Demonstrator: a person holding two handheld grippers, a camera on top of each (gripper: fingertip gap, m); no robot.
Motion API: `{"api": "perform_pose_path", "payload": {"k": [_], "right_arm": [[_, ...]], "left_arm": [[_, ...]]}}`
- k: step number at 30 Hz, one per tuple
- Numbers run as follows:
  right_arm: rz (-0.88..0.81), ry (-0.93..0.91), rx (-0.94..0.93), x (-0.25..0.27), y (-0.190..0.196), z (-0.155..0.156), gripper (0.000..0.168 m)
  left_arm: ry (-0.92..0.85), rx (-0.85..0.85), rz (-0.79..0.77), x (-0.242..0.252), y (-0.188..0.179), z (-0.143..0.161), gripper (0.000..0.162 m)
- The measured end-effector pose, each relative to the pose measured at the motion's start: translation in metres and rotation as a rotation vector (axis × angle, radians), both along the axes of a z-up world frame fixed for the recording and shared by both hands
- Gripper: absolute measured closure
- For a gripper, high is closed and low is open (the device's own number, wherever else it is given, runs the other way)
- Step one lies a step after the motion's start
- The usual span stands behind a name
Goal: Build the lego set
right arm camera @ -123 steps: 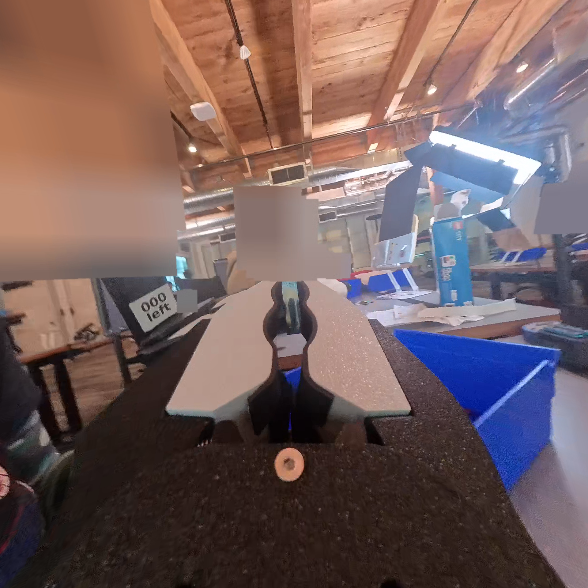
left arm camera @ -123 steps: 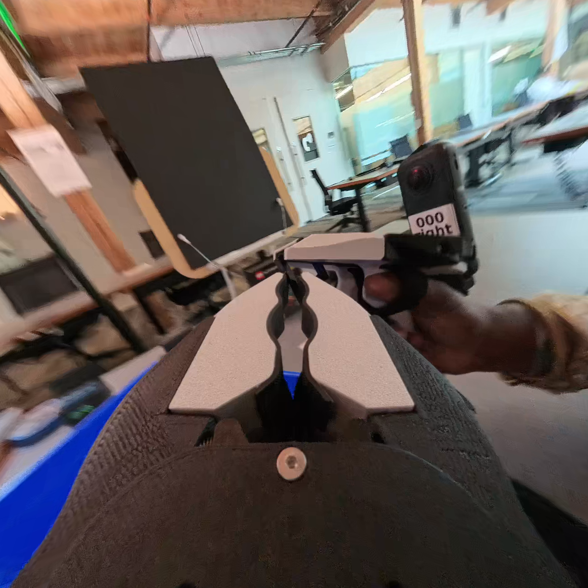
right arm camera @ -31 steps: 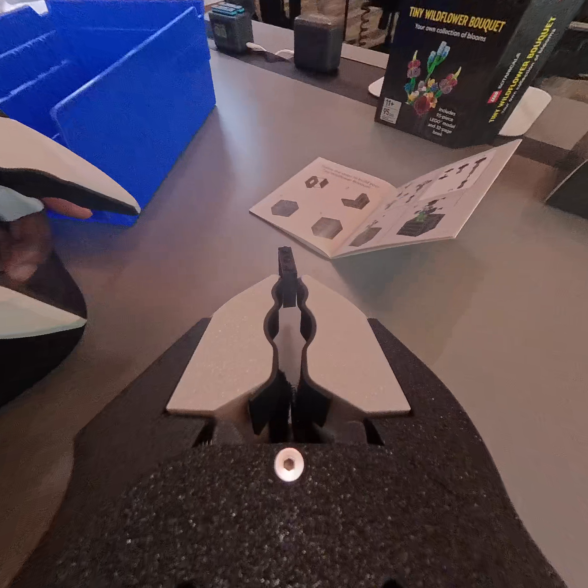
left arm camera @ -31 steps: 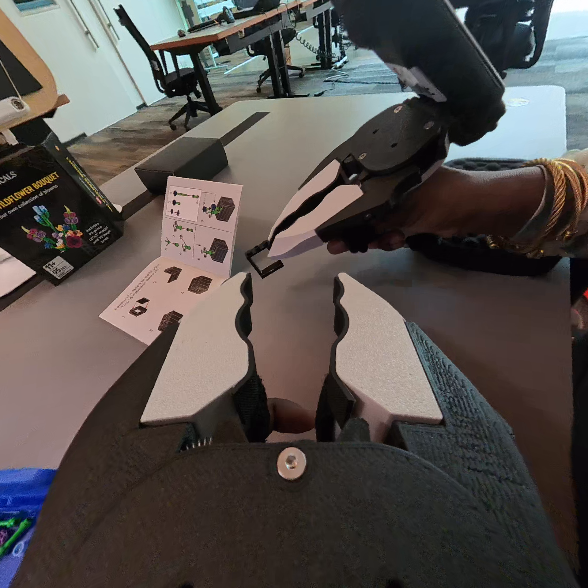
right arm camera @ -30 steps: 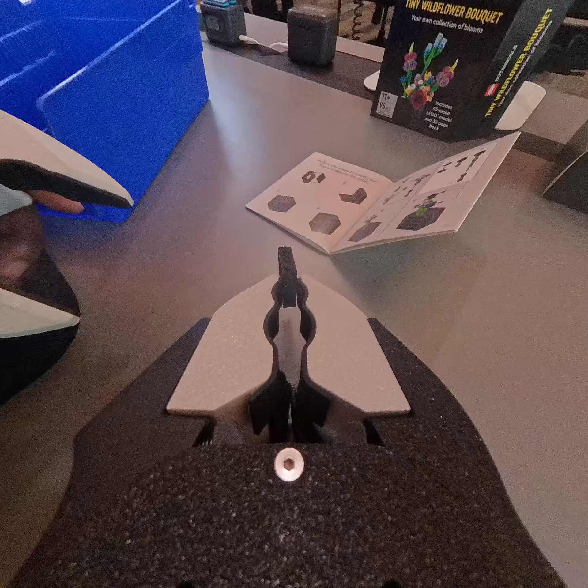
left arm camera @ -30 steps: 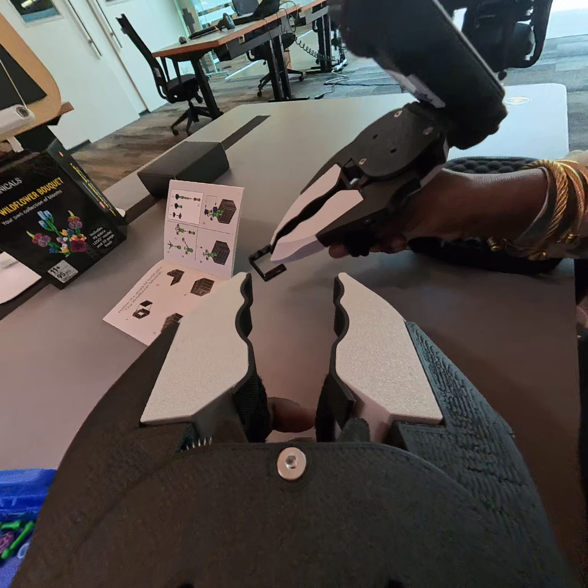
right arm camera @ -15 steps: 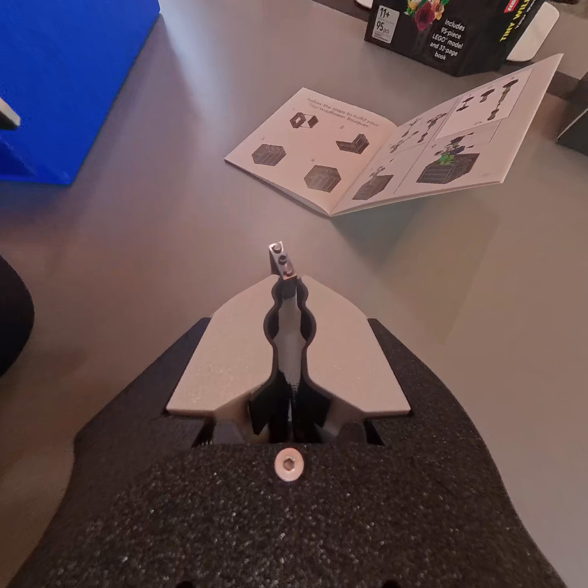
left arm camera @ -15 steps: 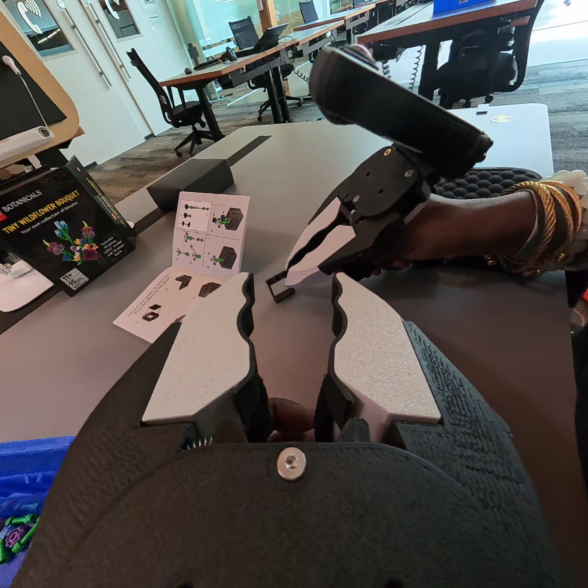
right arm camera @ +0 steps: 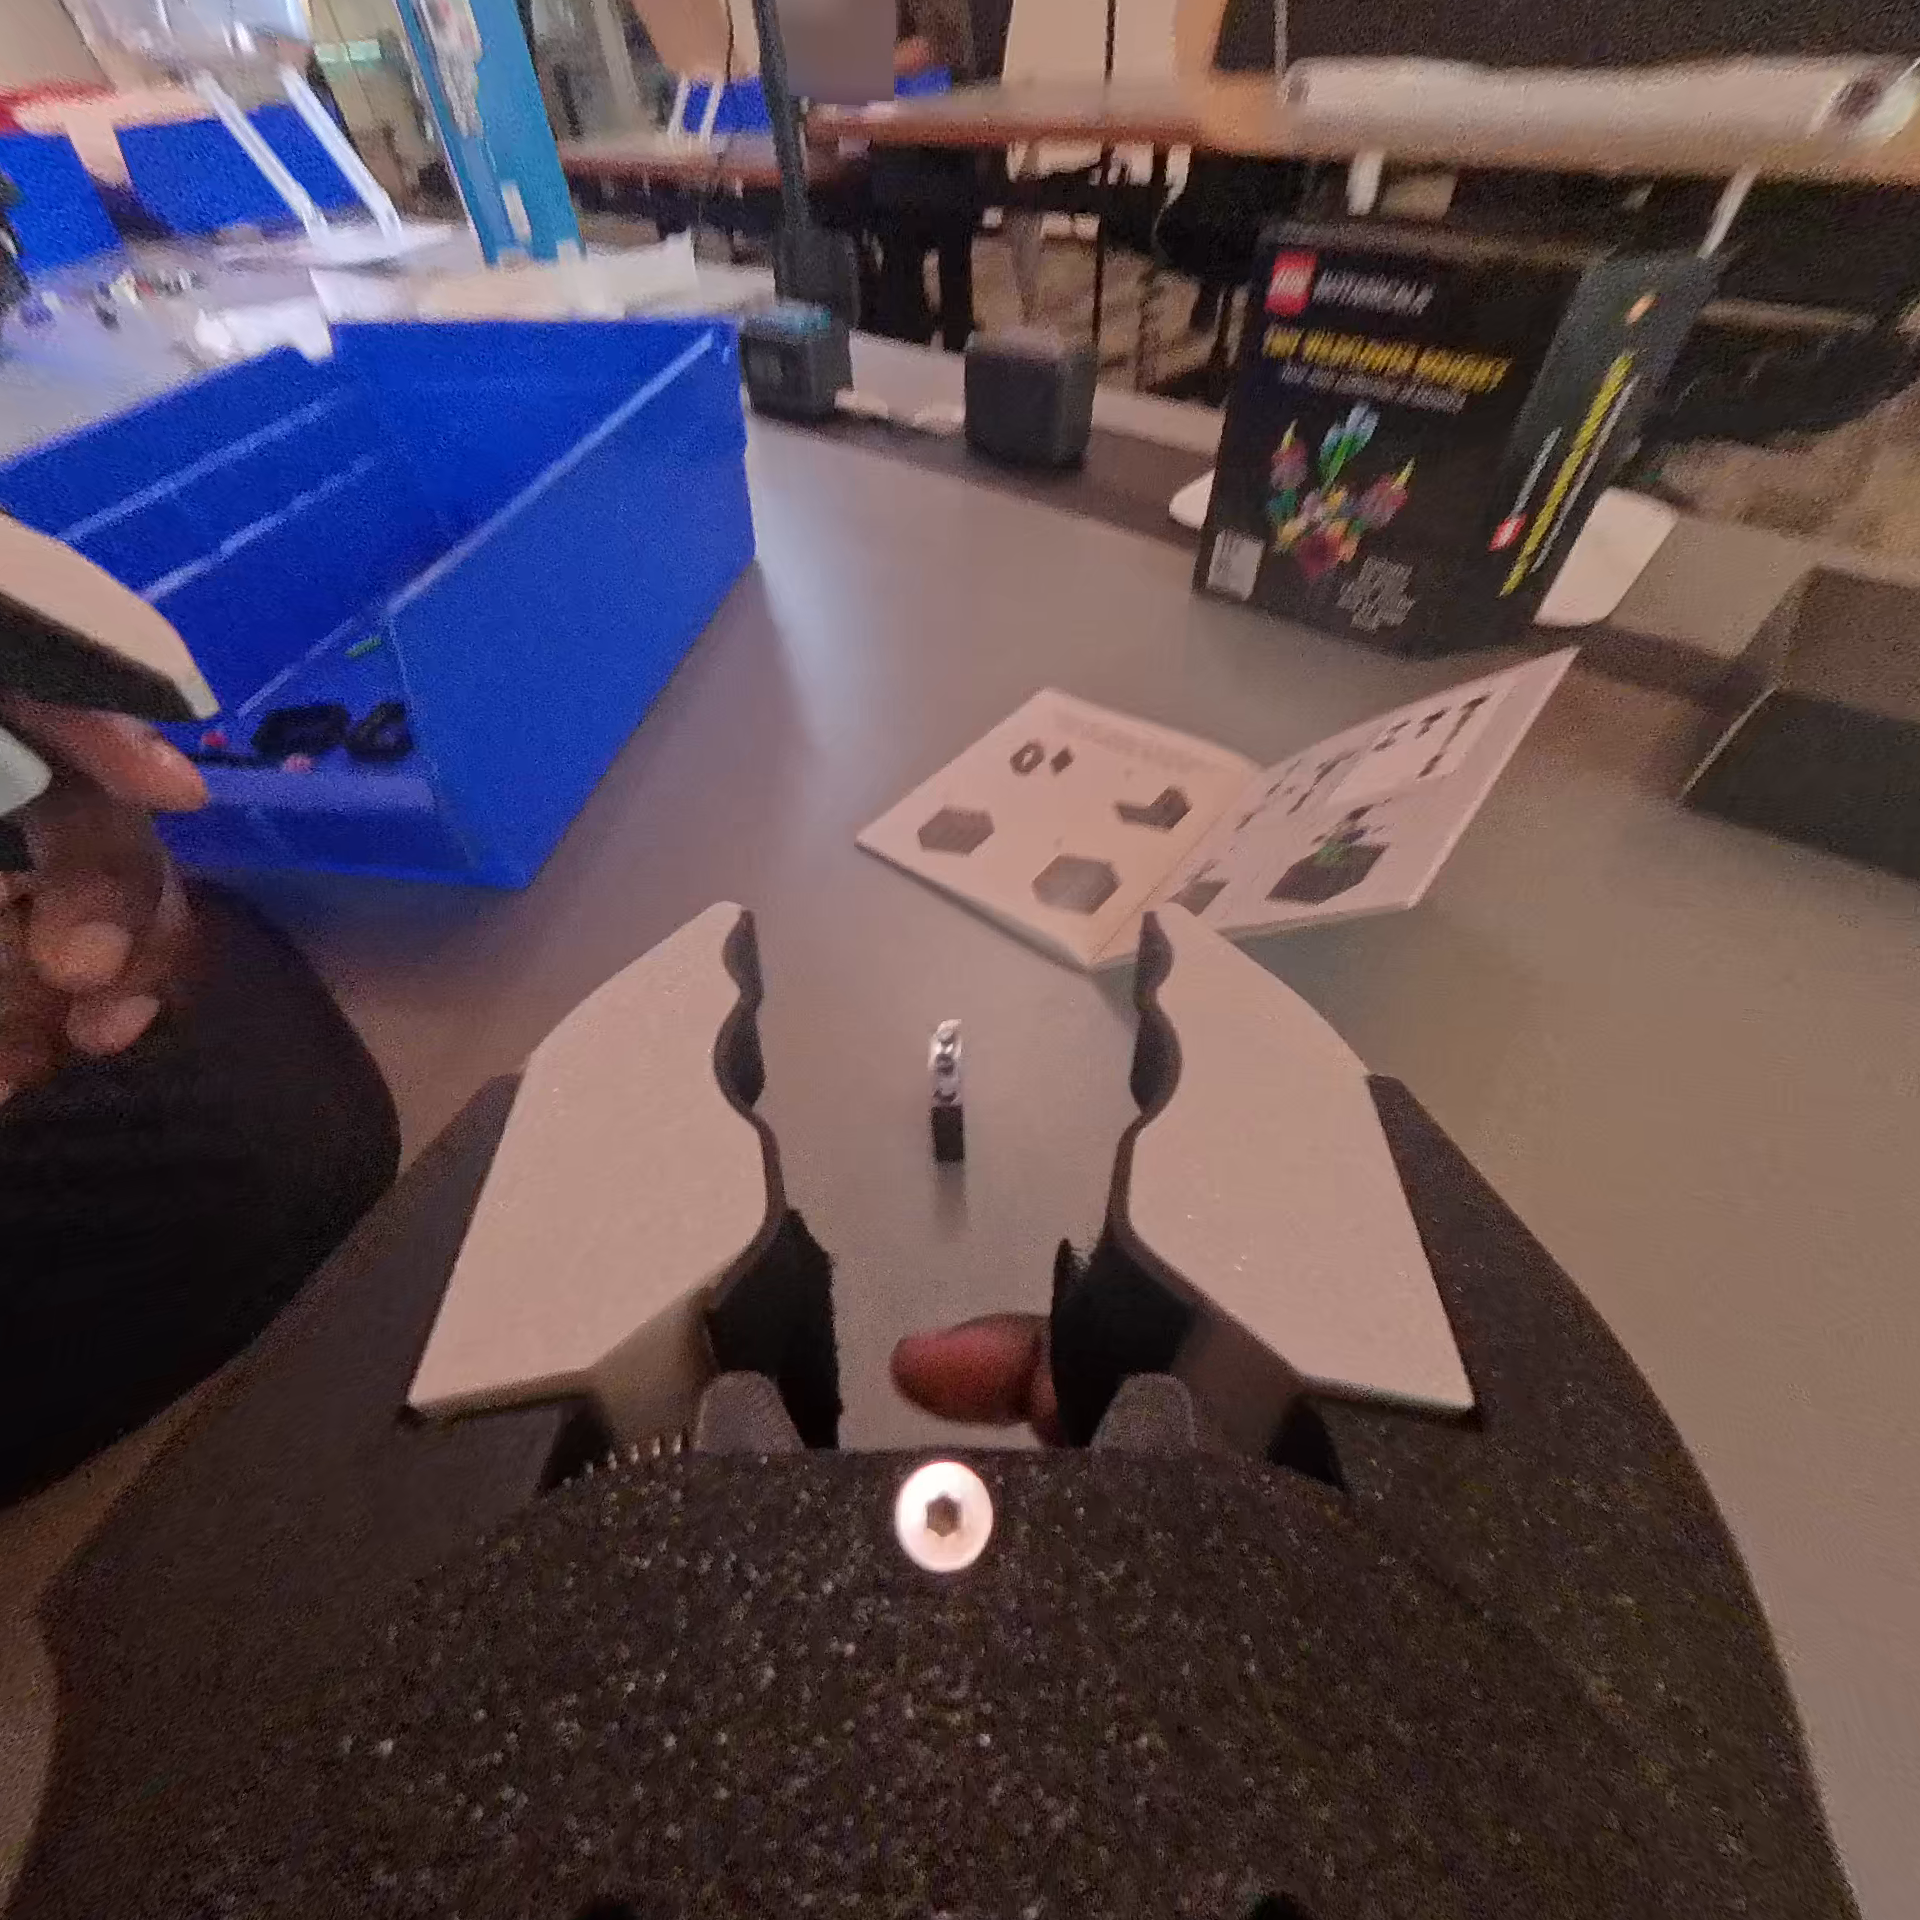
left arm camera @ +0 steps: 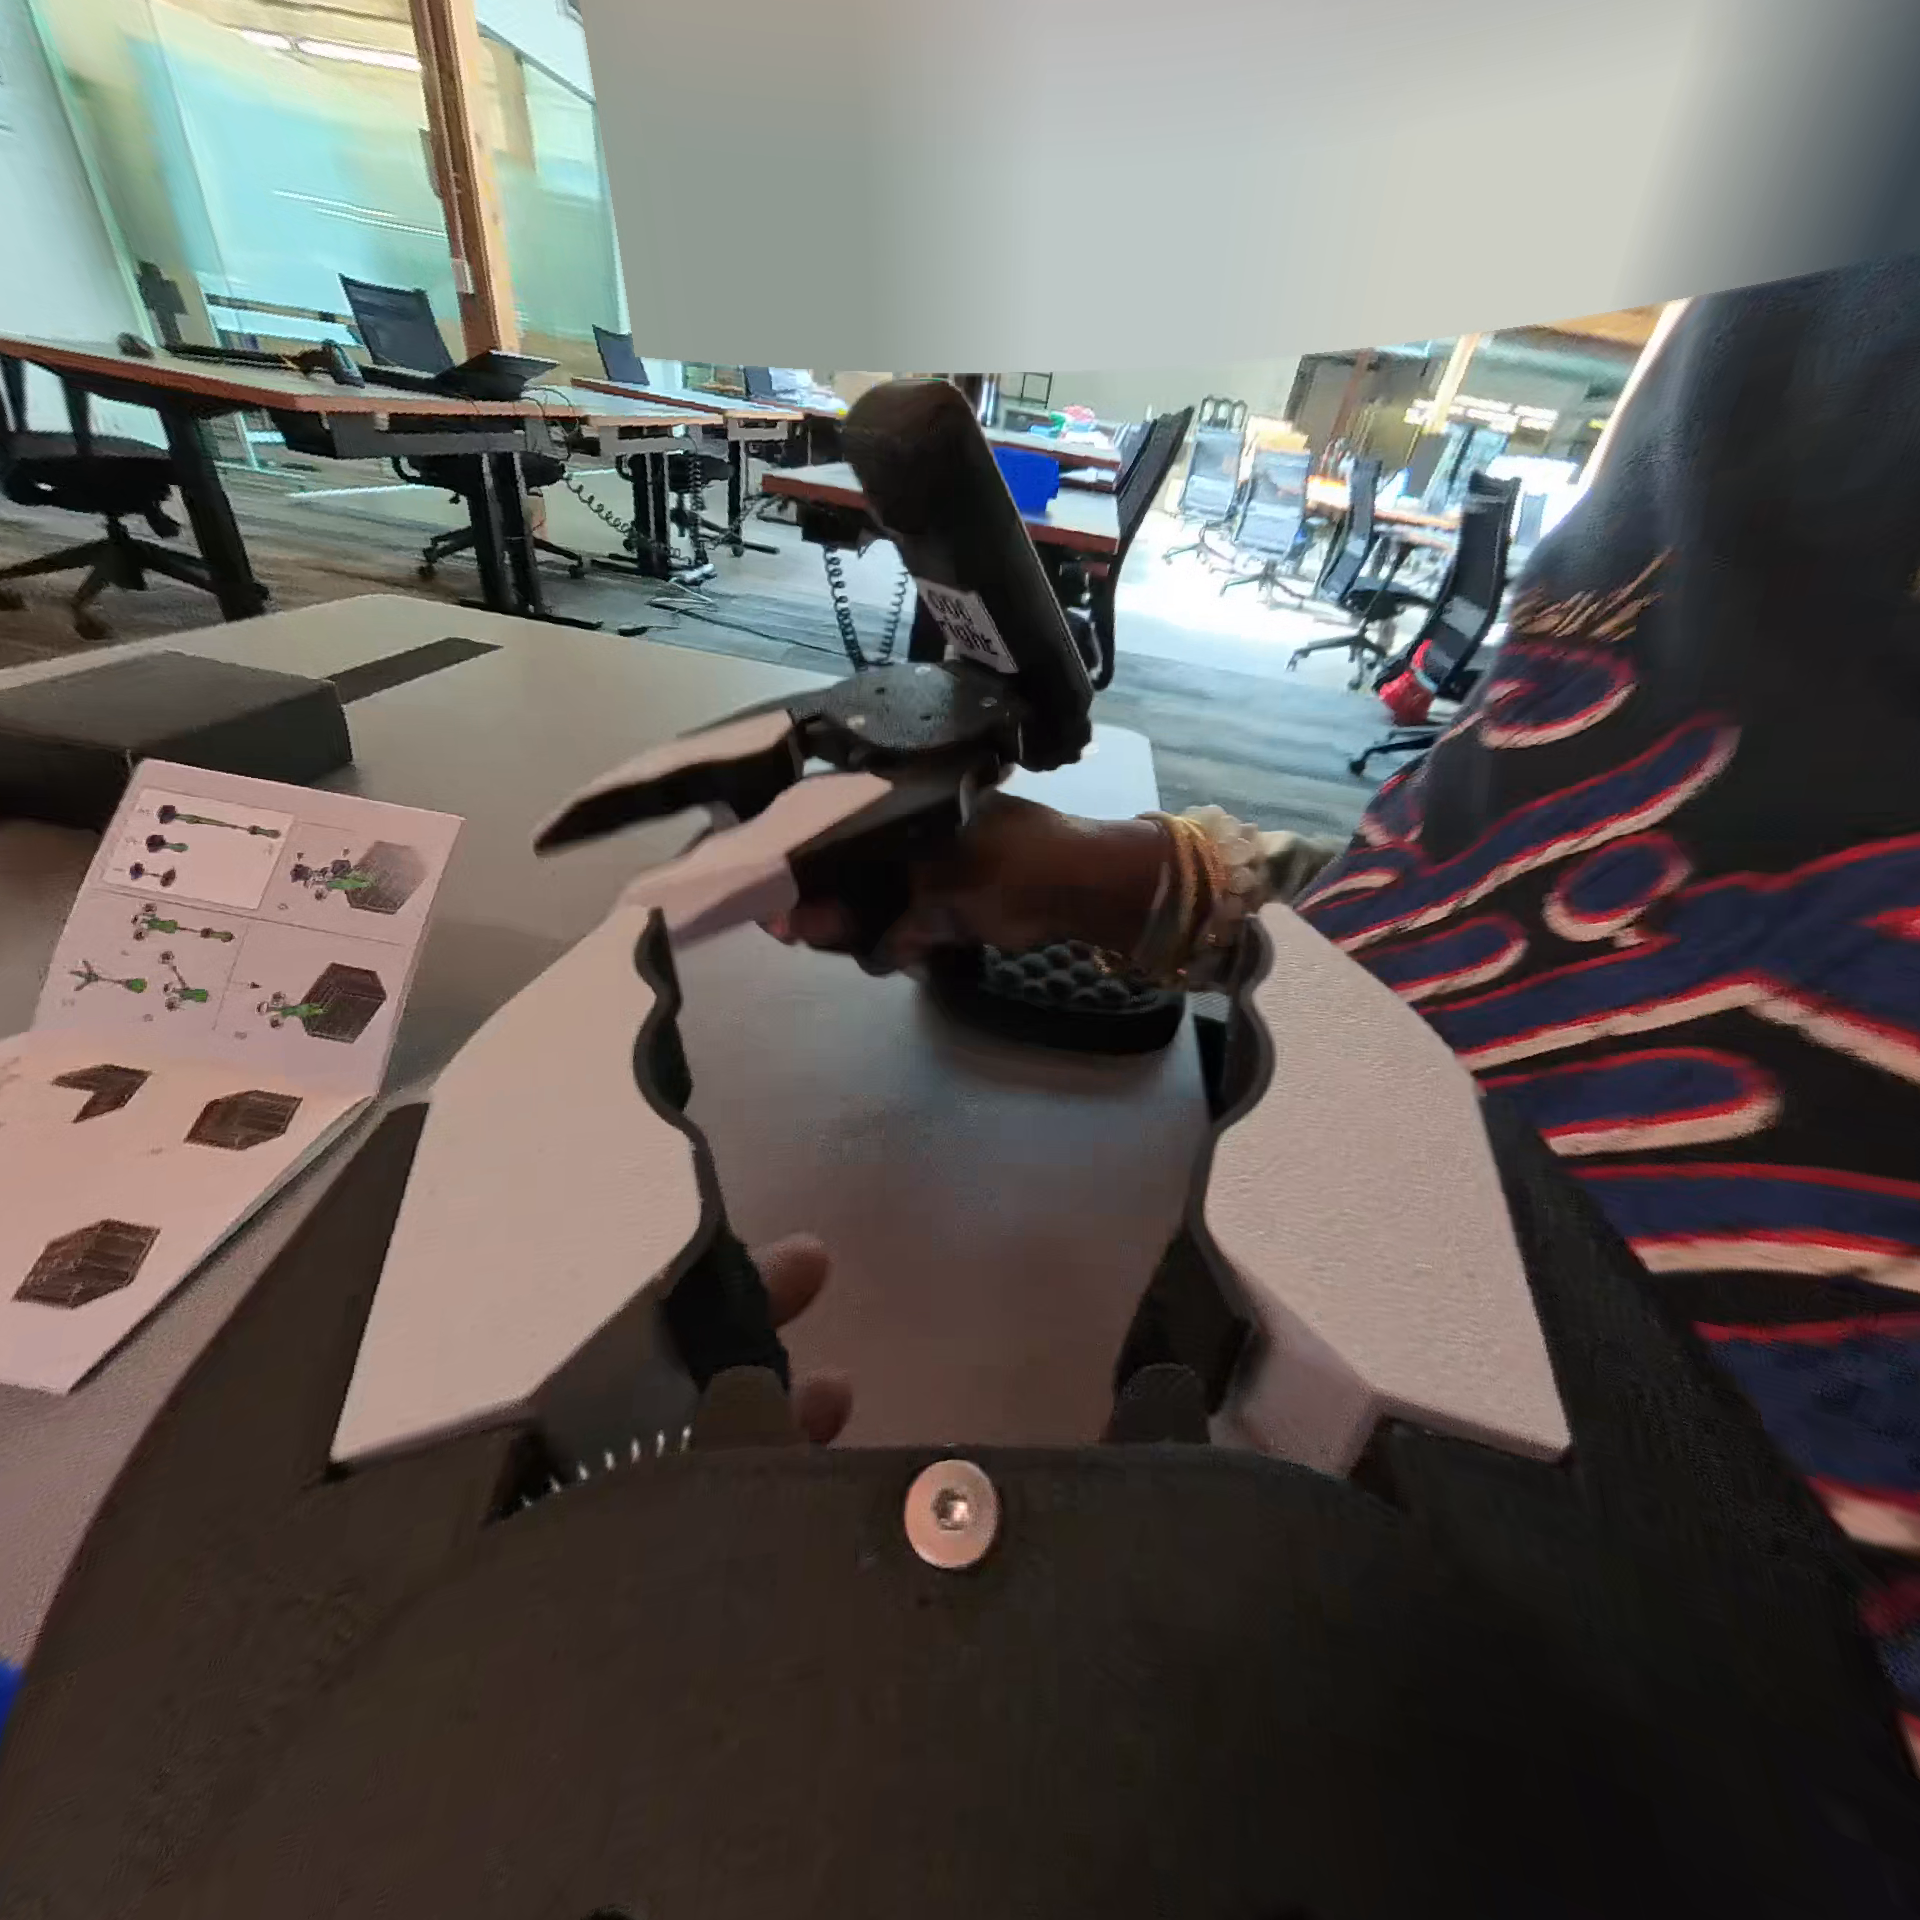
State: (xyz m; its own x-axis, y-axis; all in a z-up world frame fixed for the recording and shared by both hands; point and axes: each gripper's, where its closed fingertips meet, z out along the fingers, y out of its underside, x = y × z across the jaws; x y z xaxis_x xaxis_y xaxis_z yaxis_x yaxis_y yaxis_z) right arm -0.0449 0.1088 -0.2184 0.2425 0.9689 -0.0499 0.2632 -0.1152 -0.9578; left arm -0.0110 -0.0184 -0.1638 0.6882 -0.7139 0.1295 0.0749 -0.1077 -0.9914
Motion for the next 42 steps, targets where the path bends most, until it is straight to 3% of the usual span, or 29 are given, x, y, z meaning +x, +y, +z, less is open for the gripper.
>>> {"api": "perform_pose_path", "payload": {"k": [2, 5, 8, 9, 10, 11, 12, 13, 16, 18, 19, 22, 24, 34, 42], "right_arm": [[-0.057, 0.124, 0.027, 0.012, 0.023, 0.030, 0.072], [-0.106, 0.261, 0.058, 0.032, 0.057, 0.056, 0.047], [-0.109, 0.302, 0.064, 0.045, 0.080, 0.053, 0.043], [-0.110, 0.299, 0.065, 0.049, 0.085, 0.048, 0.045], [-0.099, 0.303, 0.067, 0.052, 0.086, 0.043, 0.062], [-0.067, 0.317, 0.075, 0.056, 0.083, 0.040, 0.107], [-0.044, 0.348, 0.075, 0.060, 0.080, 0.039, 0.159], [-0.044, 0.399, 0.057, 0.062, 0.080, 0.039, 0.166], [-0.006, 0.476, -0.055, 0.066, 0.078, 0.038, 0.165], [0.016, 0.511, -0.106, 0.067, 0.077, 0.040, 0.158], [0.007, 0.518, -0.117, 0.067, 0.080, 0.040, 0.154], [-0.037, 0.508, -0.112, 0.069, 0.088, 0.036, 0.151], [-0.063, 0.503, -0.099, 0.071, 0.093, 0.034, 0.150], [-0.071, 0.498, -0.173, 0.068, 0.103, 0.027, 0.149], [-0.082, 0.505, -0.180, 0.071, 0.104, 0.028, 0.149]], "left_arm": [[-0.023, -0.013, 0.006, -0.012, -0.015, 0.013, 0.048], [0.063, 0.020, 0.140, -0.047, -0.035, 0.034, 0.038], [0.221, 0.030, 0.418, -0.107, -0.043, 0.050, 0.042], [0.290, 0.017, 0.516, -0.131, -0.046, 0.053, 0.057], [0.358, 0.011, 0.616, -0.156, -0.048, 0.055, 0.087], [0.410, 0.007, 0.714, -0.182, -0.051, 0.059, 0.139], [0.425, -0.026, 0.779, -0.203, -0.053, 0.060, 0.162], [0.414, -0.092, 0.772, -0.215, -0.052, 0.055, 0.162], [0.420, -0.299, 0.585, -0.229, -0.038, 0.022, 0.160], [0.418, -0.492, 0.455, -0.233, -0.024, -0.016, 0.131], [0.436, -0.599, 0.409, -0.237, -0.020, -0.038, 0.128], [0.607, -0.881, 0.335, -0.253, -0.021, -0.094, 0.125], [0.726, -0.958, 0.341, -0.261, -0.022, -0.112, 0.126], [0.846, -1.093, 0.391, -0.258, -0.034, -0.140, 0.127], [0.775, -1.124, 0.392, -0.251, -0.034, -0.142, 0.144]]}}
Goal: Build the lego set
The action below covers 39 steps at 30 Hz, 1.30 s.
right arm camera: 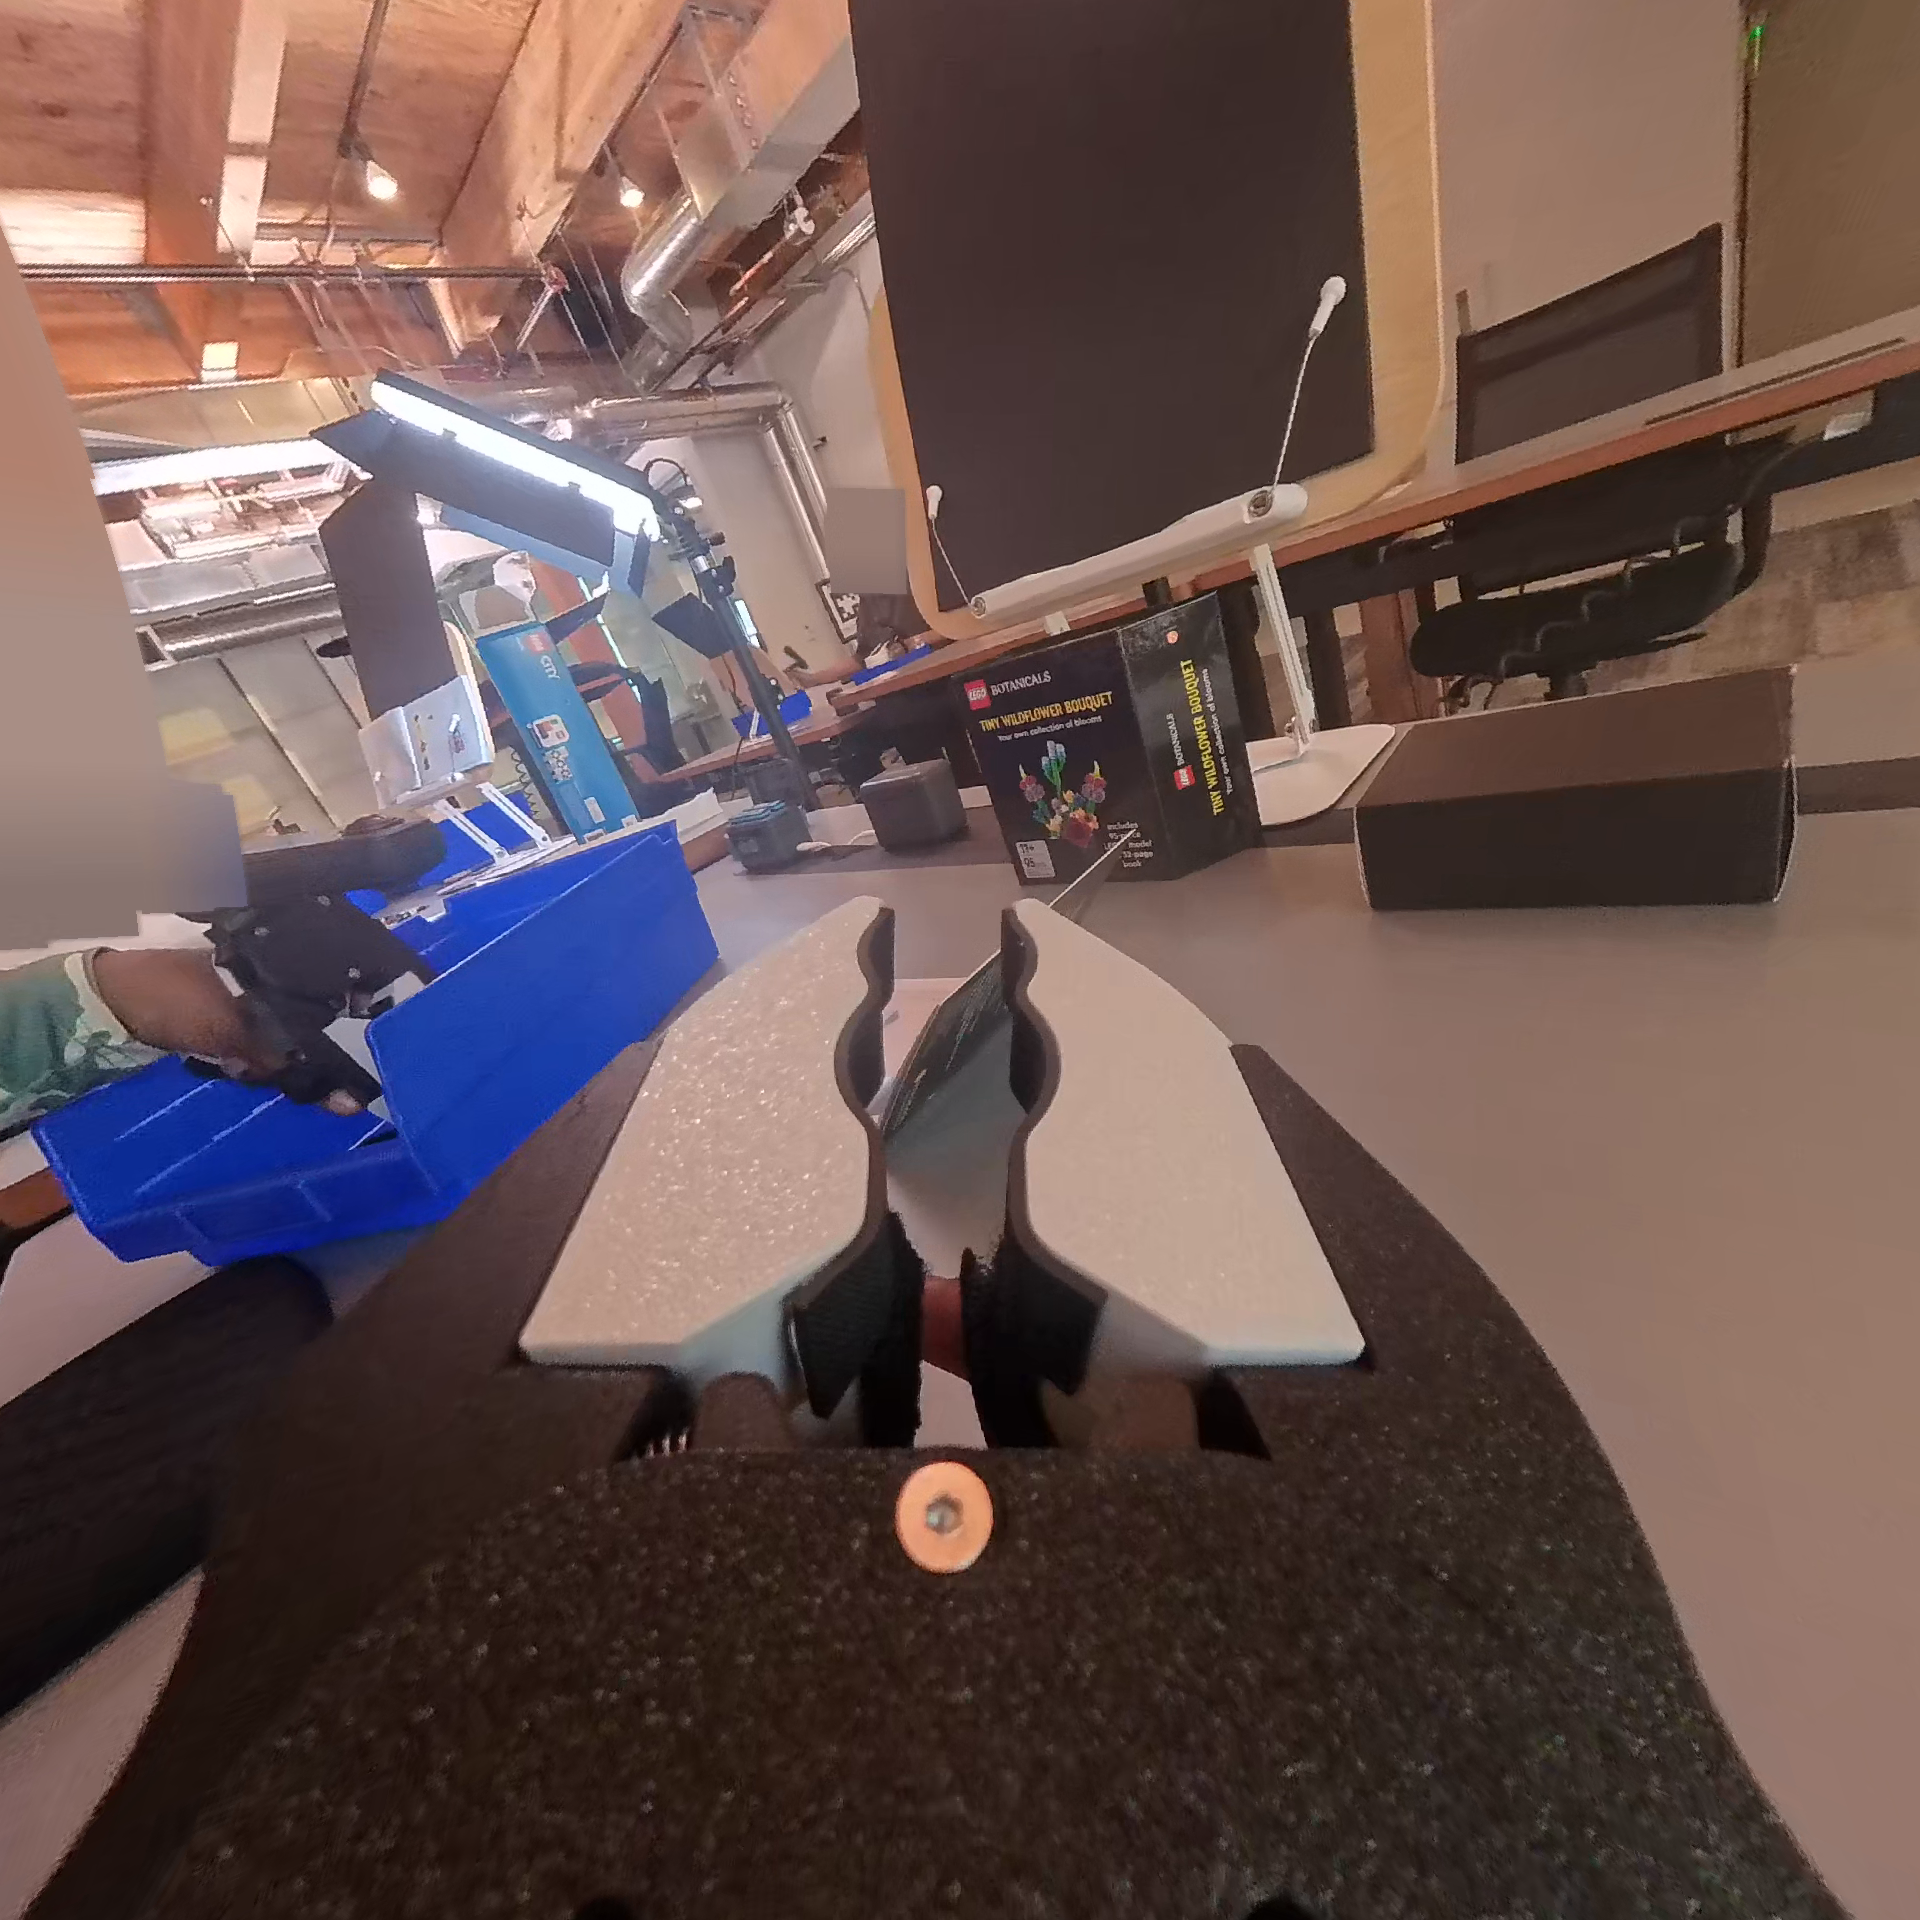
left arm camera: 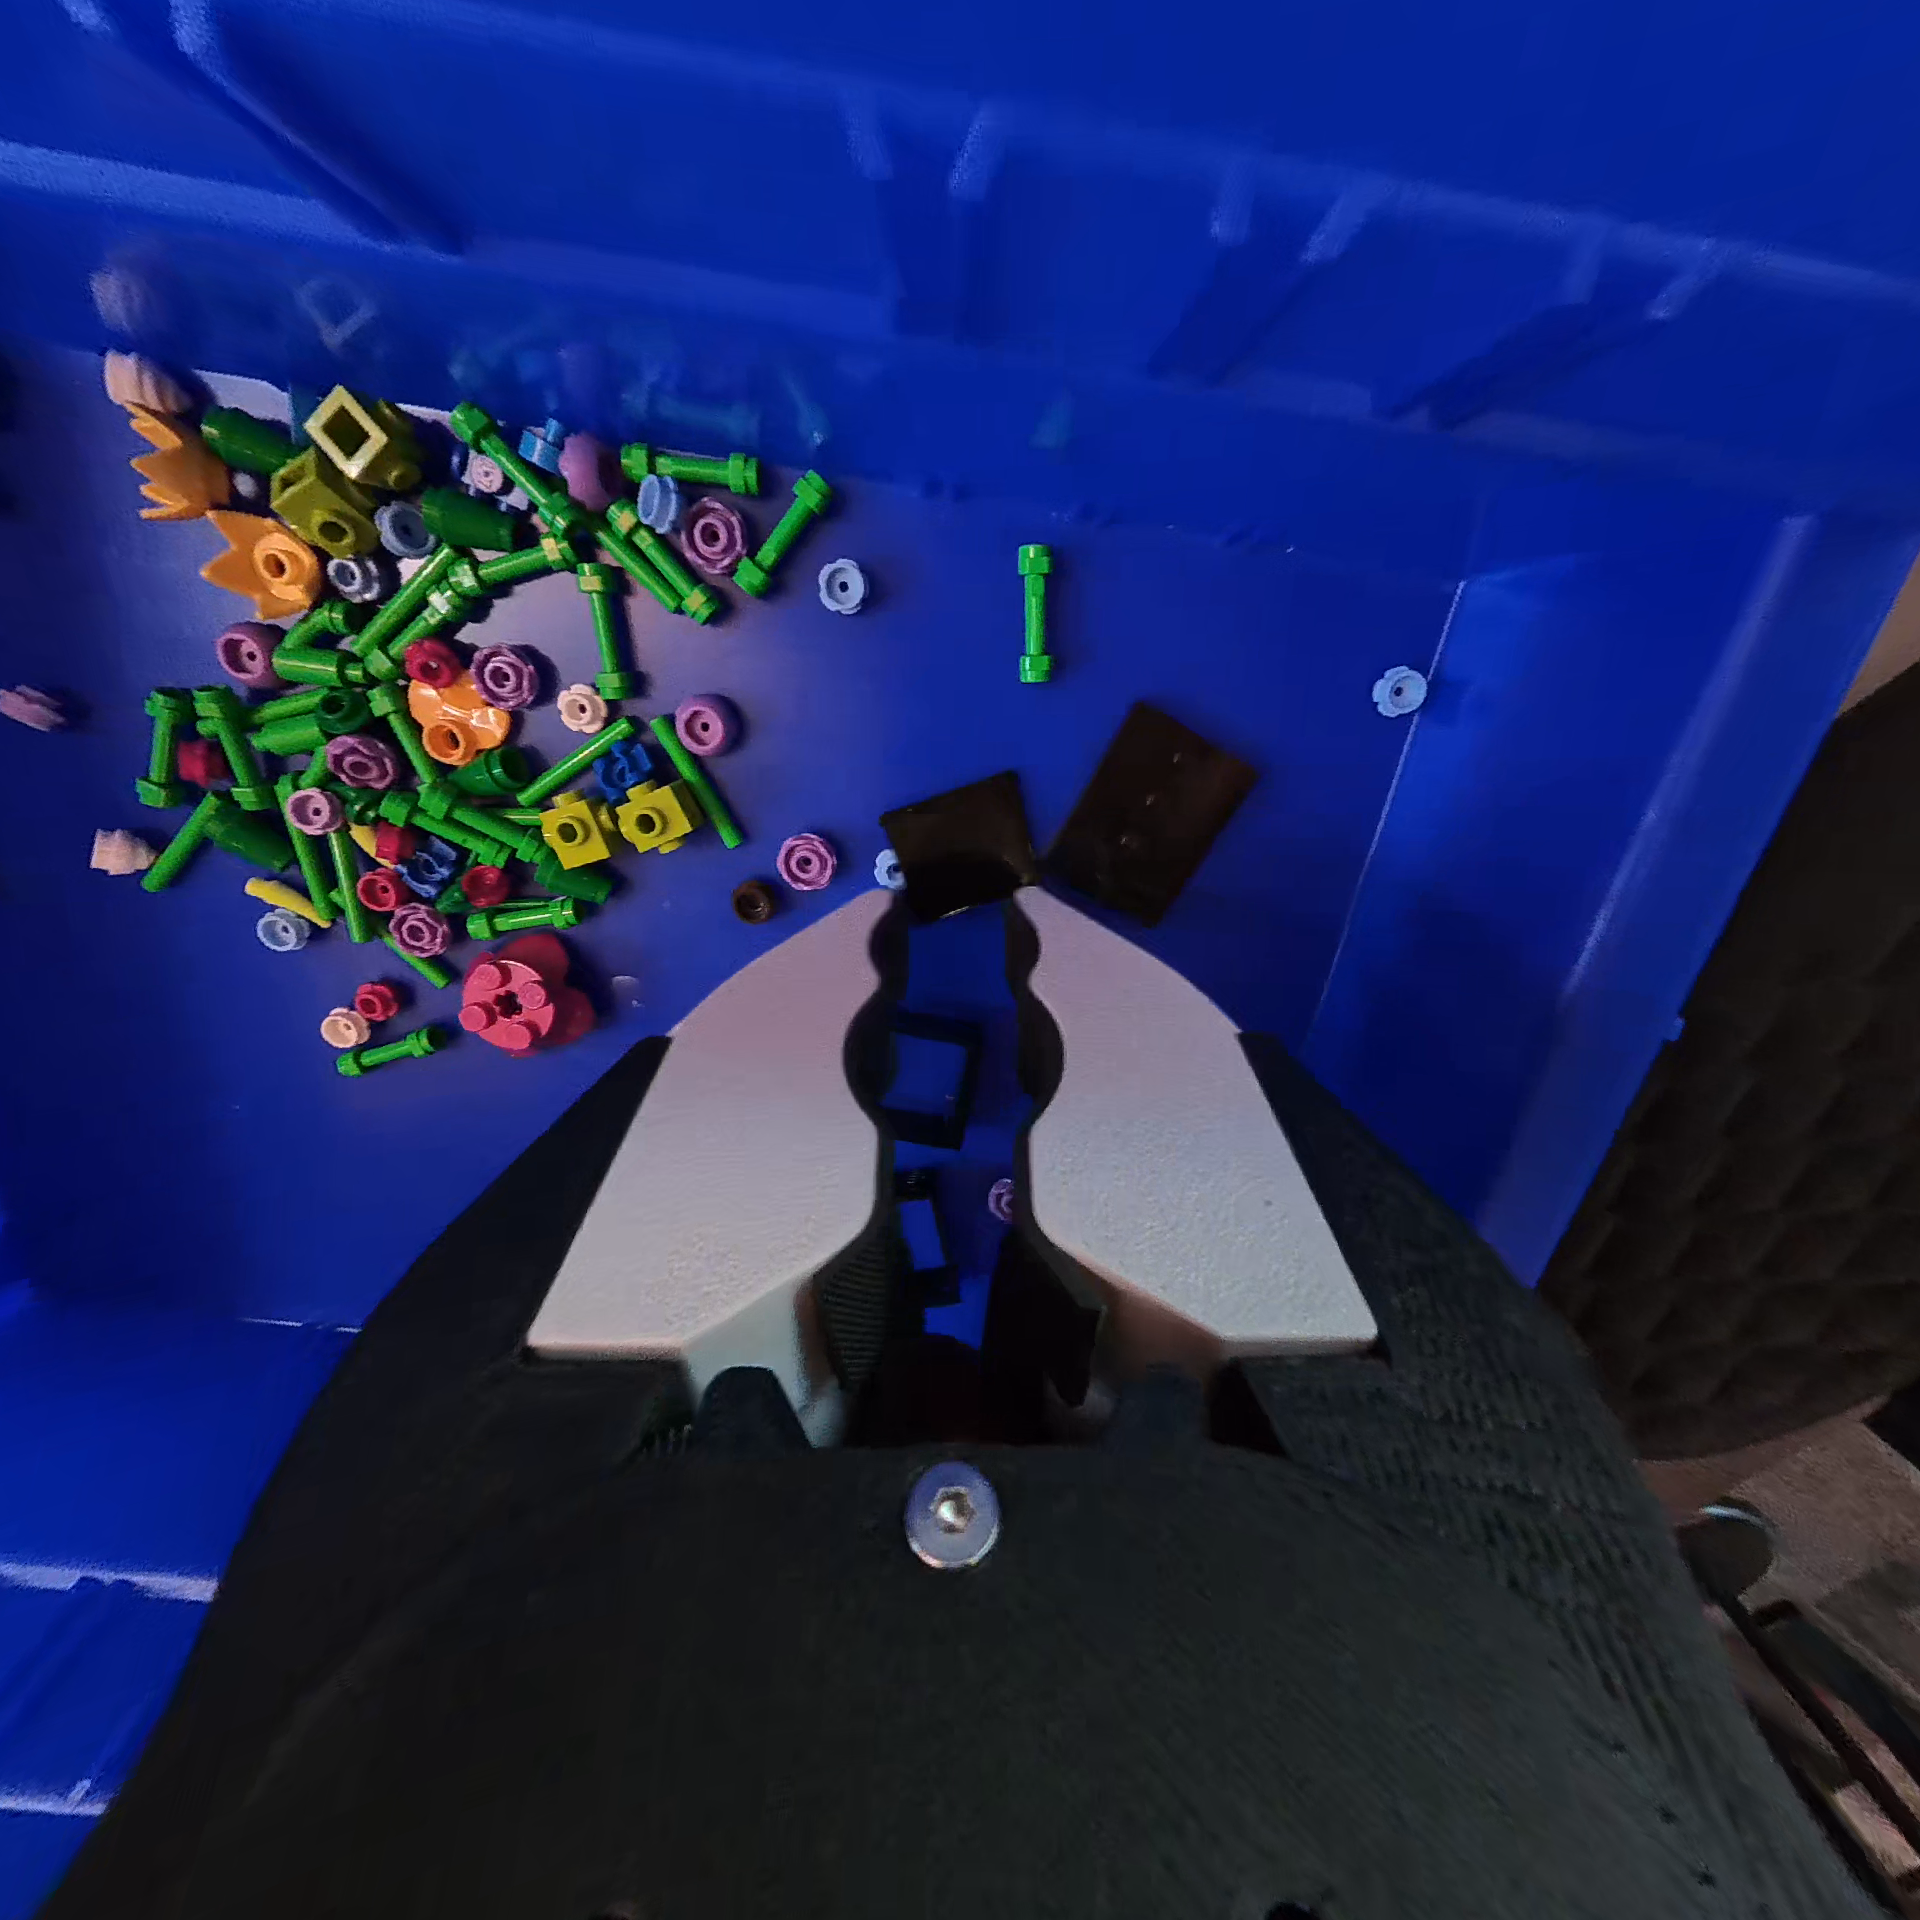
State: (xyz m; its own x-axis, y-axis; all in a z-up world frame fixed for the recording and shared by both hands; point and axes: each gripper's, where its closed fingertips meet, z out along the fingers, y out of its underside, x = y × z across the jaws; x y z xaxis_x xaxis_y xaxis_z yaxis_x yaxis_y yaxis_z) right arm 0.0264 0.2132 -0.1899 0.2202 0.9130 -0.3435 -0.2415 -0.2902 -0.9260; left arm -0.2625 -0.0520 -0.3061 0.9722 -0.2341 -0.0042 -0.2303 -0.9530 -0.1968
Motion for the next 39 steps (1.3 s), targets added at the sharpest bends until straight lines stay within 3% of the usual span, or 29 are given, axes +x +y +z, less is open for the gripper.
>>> {"api": "perform_pose_path", "payload": {"k": [2, 9, 11, 13, 21, 23, 25, 27, 33, 34, 35, 39], "right_arm": [[-0.004, -0.004, 0.005, 0.000, 0.000, 0.001, 0.149], [0.001, -0.005, 0.005, 0.002, -0.002, 0.002, 0.149], [0.001, -0.011, 0.009, 0.003, -0.005, 0.002, 0.149], [0.002, -0.019, 0.011, 0.004, -0.007, 0.001, 0.148], [-0.039, -0.034, 0.034, 0.010, -0.003, 0.002, 0.148], [-0.045, -0.025, 0.027, 0.012, -0.002, 0.003, 0.148], [-0.045, -0.019, 0.019, 0.012, -0.001, 0.003, 0.148], [-0.041, -0.021, 0.012, 0.011, -0.001, 0.002, 0.148], [-0.016, -0.042, 0.028, 0.007, -0.005, 0.000, 0.146], [-0.006, -0.042, 0.036, 0.006, -0.007, 0.000, 0.145], [0.011, -0.041, 0.045, 0.004, -0.010, 0.001, 0.144], [0.160, -0.017, 0.086, -0.008, -0.036, 0.008, 0.138]], "left_arm": [[0.001, 0.004, -0.022, 0.003, 0.000, 0.000, 0.161], [0.015, 0.089, -0.121, 0.006, 0.002, 0.010, 0.161], [0.054, 0.182, -0.306, 0.013, 0.009, 0.020, 0.156], [0.117, 0.233, -0.433, 0.013, 0.016, 0.027, 0.134], [0.050, 0.083, -0.664, 0.015, 0.024, 0.008, 0.130], [0.045, 0.017, -0.669, 0.012, 0.020, 0.002, 0.121], [0.014, -0.015, -0.657, 0.014, 0.018, 0.000, 0.125], [-0.003, -0.013, -0.638, 0.015, 0.018, -0.001, 0.140], [0.046, 0.017, -0.540, 0.010, 0.017, 0.003, 0.142], [0.057, 0.057, -0.502, 0.008, 0.019, 0.008, 0.142], [0.058, 0.116, -0.449, 0.006, 0.022, 0.016, 0.160], [0.011, 0.484, -0.249, 0.013, 0.040, 0.074, 0.161]]}}
